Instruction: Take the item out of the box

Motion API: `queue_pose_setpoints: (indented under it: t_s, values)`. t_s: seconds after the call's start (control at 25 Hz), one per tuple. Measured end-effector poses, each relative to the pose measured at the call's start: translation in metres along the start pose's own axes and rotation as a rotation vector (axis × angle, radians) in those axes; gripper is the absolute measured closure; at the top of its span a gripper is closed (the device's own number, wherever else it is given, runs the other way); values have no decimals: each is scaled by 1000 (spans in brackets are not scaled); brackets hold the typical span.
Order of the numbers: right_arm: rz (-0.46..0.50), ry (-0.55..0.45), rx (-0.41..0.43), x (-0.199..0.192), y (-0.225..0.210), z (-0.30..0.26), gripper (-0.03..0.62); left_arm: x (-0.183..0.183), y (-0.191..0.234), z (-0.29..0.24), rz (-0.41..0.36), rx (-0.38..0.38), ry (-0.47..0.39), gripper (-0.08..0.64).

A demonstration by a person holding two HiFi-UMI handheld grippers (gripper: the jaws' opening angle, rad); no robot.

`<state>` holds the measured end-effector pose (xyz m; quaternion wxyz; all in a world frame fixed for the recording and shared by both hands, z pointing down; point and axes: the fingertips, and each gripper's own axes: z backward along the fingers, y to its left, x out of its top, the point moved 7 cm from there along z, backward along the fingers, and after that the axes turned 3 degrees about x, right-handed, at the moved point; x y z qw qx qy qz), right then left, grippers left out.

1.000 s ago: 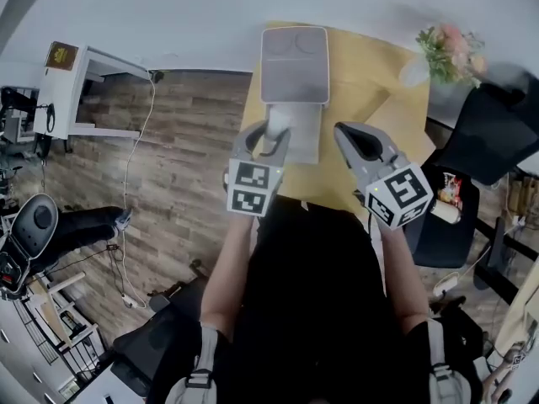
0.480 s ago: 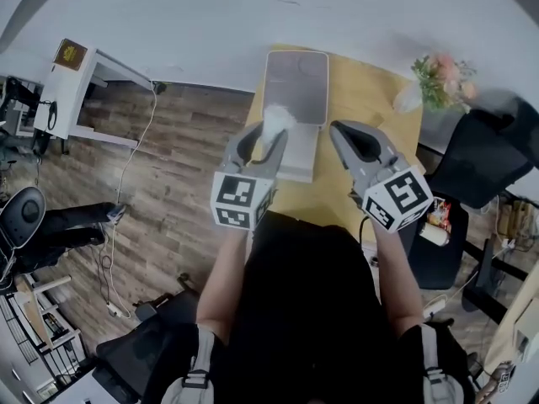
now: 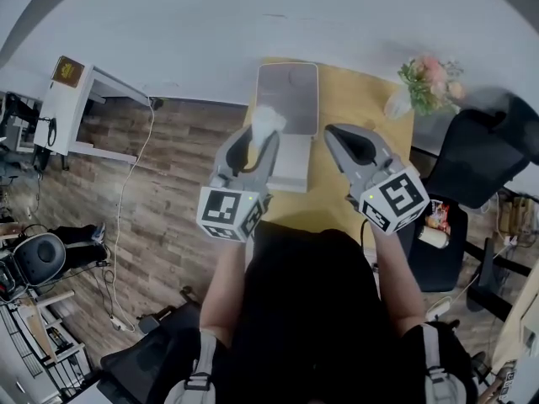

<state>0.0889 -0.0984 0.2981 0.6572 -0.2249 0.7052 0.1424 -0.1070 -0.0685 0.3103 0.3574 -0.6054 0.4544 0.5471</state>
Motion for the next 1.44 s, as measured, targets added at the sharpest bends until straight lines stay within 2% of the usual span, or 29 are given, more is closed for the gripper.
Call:
queue_pose_setpoints:
  t_s: [0.44, 1.44]
  values:
    - [-4, 2, -18, -1, -3, 4, 591, 11, -2, 2, 13, -22, -32, 390]
    - [9, 21, -33, -4, 1, 4, 590, 2, 1, 4, 11, -21, -5, 390]
